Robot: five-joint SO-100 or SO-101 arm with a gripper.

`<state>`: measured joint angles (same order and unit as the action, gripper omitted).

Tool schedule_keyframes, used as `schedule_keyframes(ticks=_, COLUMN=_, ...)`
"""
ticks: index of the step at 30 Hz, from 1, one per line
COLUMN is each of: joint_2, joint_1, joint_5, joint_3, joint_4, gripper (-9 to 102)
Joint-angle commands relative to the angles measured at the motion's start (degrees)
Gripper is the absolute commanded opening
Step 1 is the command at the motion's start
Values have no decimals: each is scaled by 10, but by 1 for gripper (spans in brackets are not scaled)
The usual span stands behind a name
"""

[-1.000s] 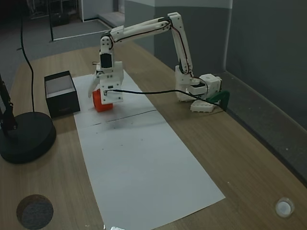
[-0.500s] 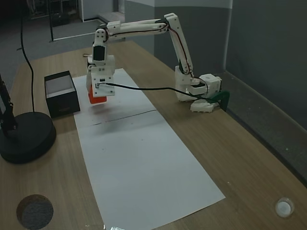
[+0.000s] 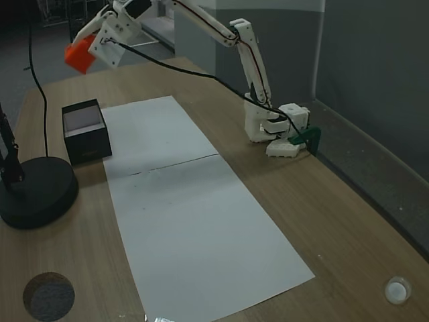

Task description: Grab a orange square and put it in the box.

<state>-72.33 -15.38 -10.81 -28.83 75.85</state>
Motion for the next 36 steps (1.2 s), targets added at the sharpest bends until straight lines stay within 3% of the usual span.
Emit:
schedule_keyframes(ticks=1, joint_2=31, joint_1=-26, joint_5=4, joint_3=39, joint_4=-35, gripper=8)
schedule_keyframes(ticks=23, joint_2=229, joint_1=-90, joint_5=0, joint_3=39, joint_4=-69, gripper=8)
schedule_keyframes(ticks=25, joint_2=230, joint_1=-90, joint_5=4, joint_3=39, joint_4=-69, gripper=12)
schedule_keyframes(ticks=30, joint_2=221, joint_1=-94, joint_5=1, joint_3=40, joint_4=-54, gripper=38)
schedule_keyframes(ticks=36, joint_2=188, joint_1=-112, joint_5=5, joint_3=95, joint_4=5, gripper=28)
